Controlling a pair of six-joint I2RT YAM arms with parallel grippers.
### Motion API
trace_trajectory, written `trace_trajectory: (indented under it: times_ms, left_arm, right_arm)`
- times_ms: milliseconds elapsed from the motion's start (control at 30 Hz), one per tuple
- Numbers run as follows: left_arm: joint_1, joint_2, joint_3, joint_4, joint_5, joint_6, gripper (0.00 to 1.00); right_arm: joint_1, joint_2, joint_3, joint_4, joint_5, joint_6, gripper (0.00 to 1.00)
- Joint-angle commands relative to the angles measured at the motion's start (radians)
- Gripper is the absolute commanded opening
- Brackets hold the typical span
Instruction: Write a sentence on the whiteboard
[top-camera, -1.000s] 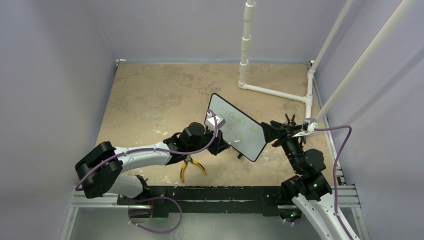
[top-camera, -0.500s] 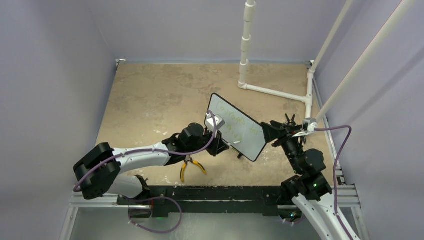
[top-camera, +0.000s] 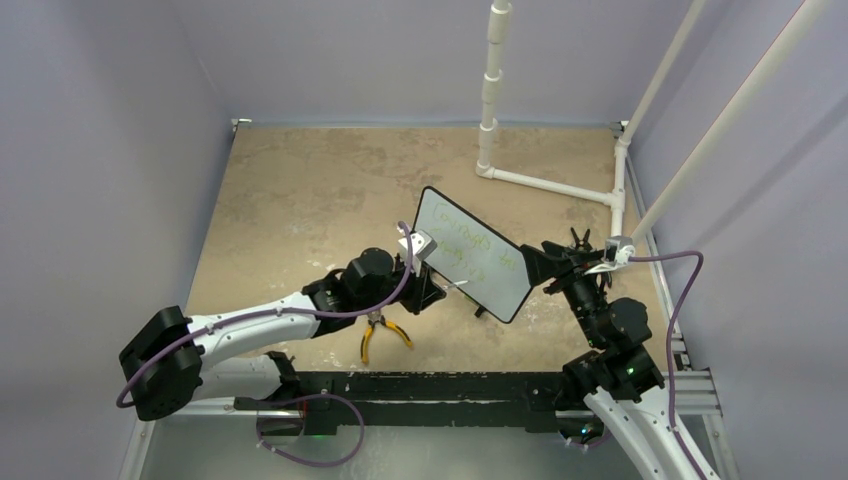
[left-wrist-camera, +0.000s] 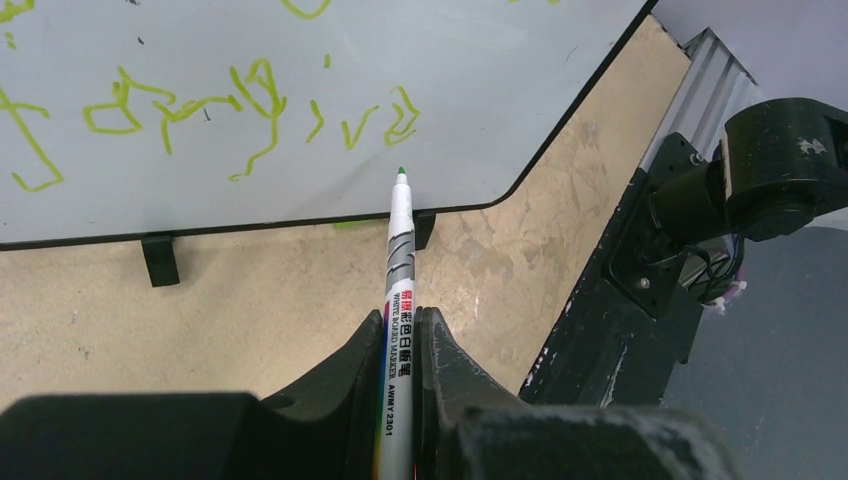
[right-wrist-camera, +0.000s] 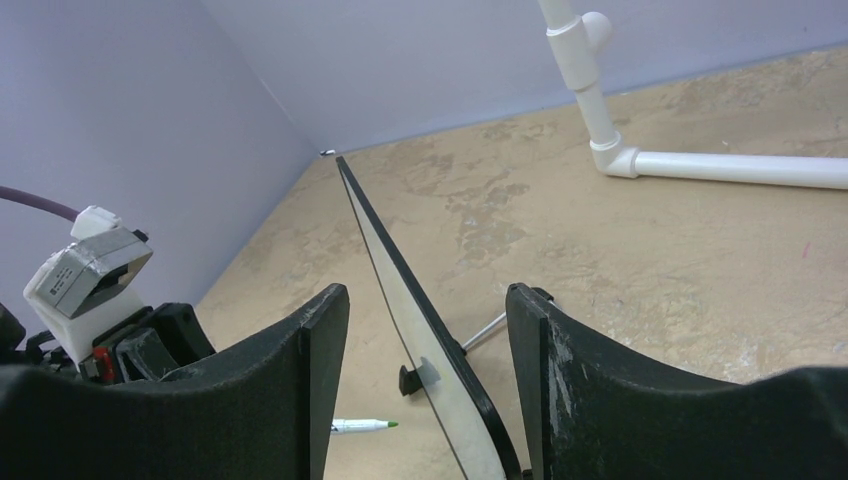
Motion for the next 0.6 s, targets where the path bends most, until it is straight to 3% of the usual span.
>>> trace_trajectory:
  times_ms: [0,267,567]
  left_arm:
    - [-0.024,-0.007,0.046,0.001,-0.057,-0.007,0.00]
    - [-0.170,0.076,0.081,0.099,-0.227,-0.044,0.00]
    - [-0.227,0.196,0.095,0.235,-0.335,-0.063,0.00]
  right_arm:
    - [0.004,0.002,0.020,0.002,0.006,-0.005,0.64]
    - [0.005,-0.007,0.020,0.002,0.019,-0.005,0.87]
    - [0.004,-0.039,0.014,0.002,0.018,-0.005,0.94]
